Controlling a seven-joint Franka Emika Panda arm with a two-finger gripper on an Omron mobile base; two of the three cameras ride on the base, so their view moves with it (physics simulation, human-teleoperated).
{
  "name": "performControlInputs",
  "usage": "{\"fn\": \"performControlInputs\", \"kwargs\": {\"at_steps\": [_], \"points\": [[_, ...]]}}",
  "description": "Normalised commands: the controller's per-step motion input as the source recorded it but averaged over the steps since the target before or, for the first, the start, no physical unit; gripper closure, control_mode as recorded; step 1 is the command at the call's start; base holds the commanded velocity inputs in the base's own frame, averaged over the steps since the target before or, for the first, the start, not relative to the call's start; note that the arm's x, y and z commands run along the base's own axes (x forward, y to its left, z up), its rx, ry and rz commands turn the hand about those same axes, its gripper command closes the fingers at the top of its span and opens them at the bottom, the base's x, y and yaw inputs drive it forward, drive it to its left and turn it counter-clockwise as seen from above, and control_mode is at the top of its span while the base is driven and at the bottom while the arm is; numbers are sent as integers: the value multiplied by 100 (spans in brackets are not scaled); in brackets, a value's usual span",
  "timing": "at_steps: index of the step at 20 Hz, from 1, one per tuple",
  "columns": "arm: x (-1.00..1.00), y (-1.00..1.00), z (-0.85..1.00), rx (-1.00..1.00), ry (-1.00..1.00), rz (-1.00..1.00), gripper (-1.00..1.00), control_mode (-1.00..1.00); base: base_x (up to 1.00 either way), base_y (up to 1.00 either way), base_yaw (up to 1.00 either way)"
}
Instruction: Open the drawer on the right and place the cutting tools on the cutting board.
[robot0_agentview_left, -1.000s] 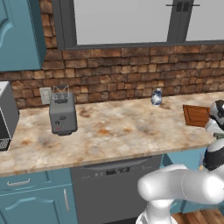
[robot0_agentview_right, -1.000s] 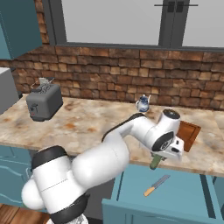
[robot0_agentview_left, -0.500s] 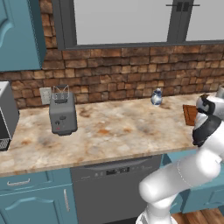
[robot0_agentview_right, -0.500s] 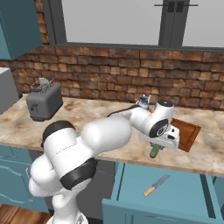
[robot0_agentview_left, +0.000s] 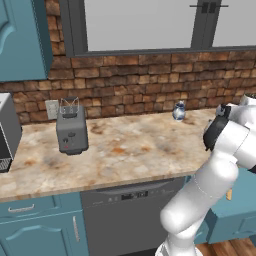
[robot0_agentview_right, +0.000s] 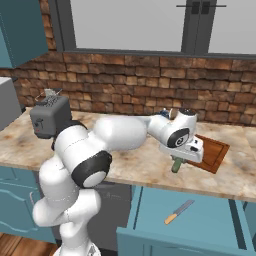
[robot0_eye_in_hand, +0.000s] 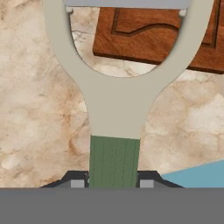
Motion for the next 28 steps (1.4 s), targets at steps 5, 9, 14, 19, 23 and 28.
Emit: {"fn": "performControlInputs", "kwargs": {"at_steps": [5,9,14,19,23,28], "points": [[18,0,0,0,0,0,100,-100,0,0,0],[21,0,0,0,0,0,100,-100,0,0,0],[21,0,0,0,0,0,100,-100,0,0,0],[12,0,0,0,0,0,100,-100,0,0,0],[21,0,0,0,0,0,100,-100,0,0,0],[26,0,-7,0,0,0,100,-100,0,0,0]]}}
